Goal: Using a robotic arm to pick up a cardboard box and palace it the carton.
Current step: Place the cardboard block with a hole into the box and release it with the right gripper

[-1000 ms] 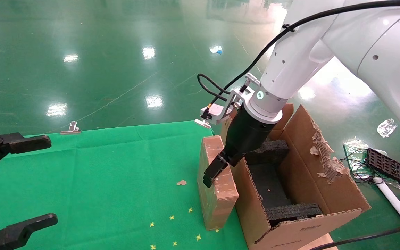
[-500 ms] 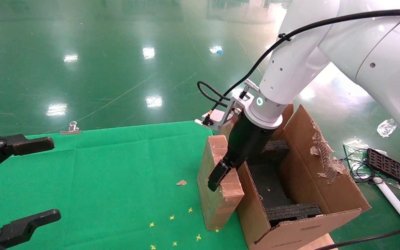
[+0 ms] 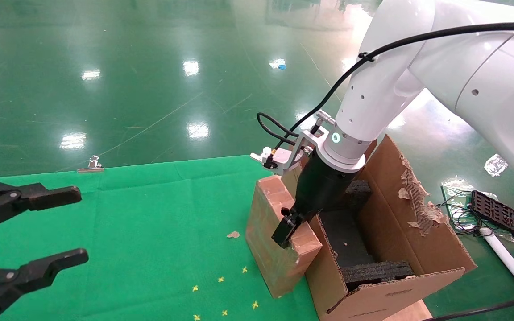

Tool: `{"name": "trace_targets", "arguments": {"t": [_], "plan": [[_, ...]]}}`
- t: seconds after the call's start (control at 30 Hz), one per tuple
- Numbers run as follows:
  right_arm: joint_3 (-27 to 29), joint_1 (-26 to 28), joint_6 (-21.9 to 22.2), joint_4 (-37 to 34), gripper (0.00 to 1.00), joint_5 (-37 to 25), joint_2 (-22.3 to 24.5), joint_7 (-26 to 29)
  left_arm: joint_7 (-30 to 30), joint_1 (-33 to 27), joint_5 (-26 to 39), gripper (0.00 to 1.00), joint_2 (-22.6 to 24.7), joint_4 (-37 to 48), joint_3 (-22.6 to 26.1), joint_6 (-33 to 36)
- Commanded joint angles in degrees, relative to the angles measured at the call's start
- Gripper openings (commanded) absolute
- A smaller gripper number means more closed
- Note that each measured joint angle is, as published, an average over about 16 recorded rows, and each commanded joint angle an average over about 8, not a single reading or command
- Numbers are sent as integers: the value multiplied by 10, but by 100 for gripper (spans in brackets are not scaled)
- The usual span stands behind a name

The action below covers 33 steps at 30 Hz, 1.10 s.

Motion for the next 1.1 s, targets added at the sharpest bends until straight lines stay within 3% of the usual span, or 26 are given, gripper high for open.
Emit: {"name": "trace_targets", "arguments": {"t": [0.03,0.2,0.4,0.8,0.83,1.07,1.1], "plan": [[0,-2,1,-2,0,3,1,-3,0,0,0,0,0,0,0,0],[24,29,31,26,0,15,36,-49,0,0,0,0,0,0,0,0],[69,87,89,96,0,32,127,-110,0,0,0,0,0,0,0,0],[87,172,111,130,0,-14,276,-109,0,0,-1,0,0,0,1,0],[84,173,110,130,0,-22,284,-106,0,0,-1,4,0,0,1,0],[59,157,99,121,0,-52,333,-70,1,0,-1,91,0,0,1,-1],[56,151,97,118,0,-54,337,-64,1,0,-1,100,-1,0,1,-1]]}}
